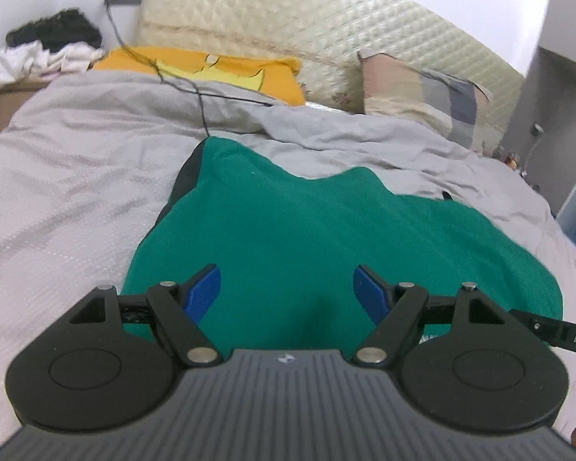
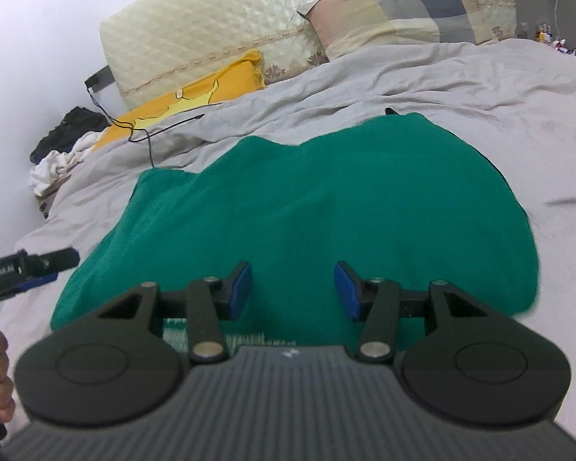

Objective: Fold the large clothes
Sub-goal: 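Lay the hoodie flat on the bed and open both tools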

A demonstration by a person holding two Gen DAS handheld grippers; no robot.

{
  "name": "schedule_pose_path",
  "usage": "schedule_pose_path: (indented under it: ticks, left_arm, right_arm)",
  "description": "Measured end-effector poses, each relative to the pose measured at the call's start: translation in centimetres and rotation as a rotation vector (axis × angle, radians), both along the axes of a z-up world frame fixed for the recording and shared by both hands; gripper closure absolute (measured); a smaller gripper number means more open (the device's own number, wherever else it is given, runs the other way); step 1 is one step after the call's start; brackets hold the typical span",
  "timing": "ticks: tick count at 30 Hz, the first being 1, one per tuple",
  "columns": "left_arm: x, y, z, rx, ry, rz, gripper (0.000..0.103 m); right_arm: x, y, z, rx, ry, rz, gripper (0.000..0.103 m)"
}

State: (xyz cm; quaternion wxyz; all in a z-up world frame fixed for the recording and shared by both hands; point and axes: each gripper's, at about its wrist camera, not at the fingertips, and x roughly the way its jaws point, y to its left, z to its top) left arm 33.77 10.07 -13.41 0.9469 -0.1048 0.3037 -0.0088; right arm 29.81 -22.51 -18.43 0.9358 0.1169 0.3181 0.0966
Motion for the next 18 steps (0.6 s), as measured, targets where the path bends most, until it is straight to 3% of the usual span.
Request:
schedule_pose_path:
  ticks: [4,8,12,18]
  left_arm:
    - [-1.0,-2.2,-1.1,0.08,0.008,-0.031,0.023]
    - [-0.2,-3.6,-2.3,0.154,-0.006,-0.041,0.023]
    - [0.8,-3.4,-3.4,0.146,-0.006,-0.041,0.023]
    - [2.5,-3.1,-5.1,0.136,0.06,-0.037,0.019]
  right_arm:
    - [-0.7,0.9,-0.8,-0.048,-0.018,0.038,0.052]
    - [0.6,0.6,-1.1,-0.032,-0.05,0.021,0.052]
    - [1.9,0.6,-1.6,-0.041,-0.097,0.004,0.052]
    - [3.7,0.6,-4.0,-0.015,-0.091,-0.005,0.049]
